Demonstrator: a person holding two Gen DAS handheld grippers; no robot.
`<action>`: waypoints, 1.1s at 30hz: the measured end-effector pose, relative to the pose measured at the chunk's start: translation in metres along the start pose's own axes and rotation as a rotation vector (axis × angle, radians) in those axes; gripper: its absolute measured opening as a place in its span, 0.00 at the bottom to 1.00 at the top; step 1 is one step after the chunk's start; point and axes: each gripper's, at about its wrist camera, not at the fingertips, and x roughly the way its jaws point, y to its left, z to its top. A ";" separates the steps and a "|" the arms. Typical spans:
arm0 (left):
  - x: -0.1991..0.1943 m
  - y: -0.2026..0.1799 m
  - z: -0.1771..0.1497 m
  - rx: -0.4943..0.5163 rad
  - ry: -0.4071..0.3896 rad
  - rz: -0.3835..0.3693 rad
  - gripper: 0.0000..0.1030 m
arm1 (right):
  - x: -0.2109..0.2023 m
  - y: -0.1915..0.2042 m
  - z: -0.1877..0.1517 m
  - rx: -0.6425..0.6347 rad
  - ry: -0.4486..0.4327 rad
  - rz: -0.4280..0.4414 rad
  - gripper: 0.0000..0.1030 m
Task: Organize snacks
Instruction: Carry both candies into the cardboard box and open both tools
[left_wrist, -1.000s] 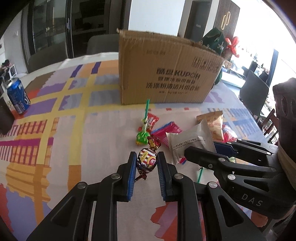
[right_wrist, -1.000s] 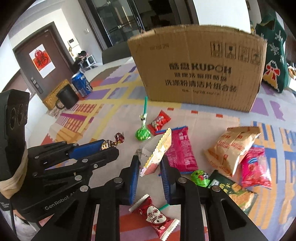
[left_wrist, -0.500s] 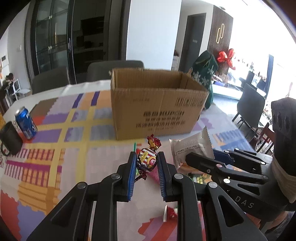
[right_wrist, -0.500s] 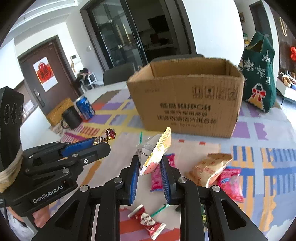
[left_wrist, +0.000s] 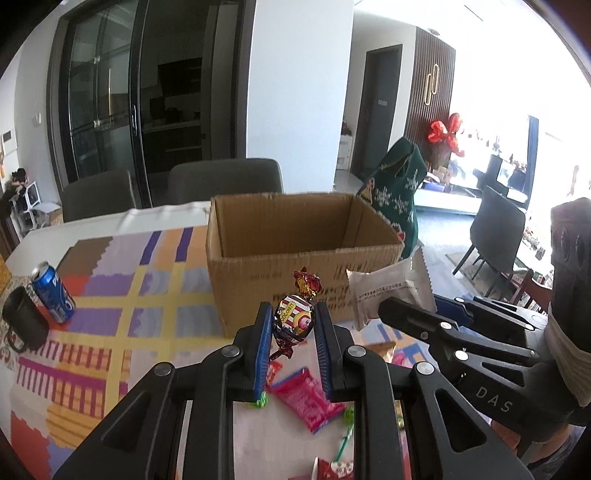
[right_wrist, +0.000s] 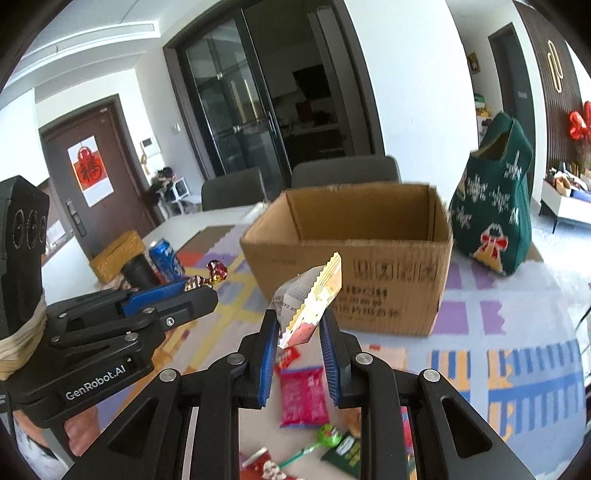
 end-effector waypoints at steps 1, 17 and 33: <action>0.001 0.000 0.004 -0.001 -0.003 0.001 0.22 | 0.000 -0.001 0.005 -0.003 -0.008 -0.003 0.24; 0.030 0.005 0.061 0.021 -0.023 0.017 0.22 | 0.010 -0.021 0.069 -0.030 -0.068 -0.044 0.24; 0.097 0.016 0.091 0.016 0.064 0.025 0.22 | 0.061 -0.052 0.101 -0.034 -0.003 -0.113 0.24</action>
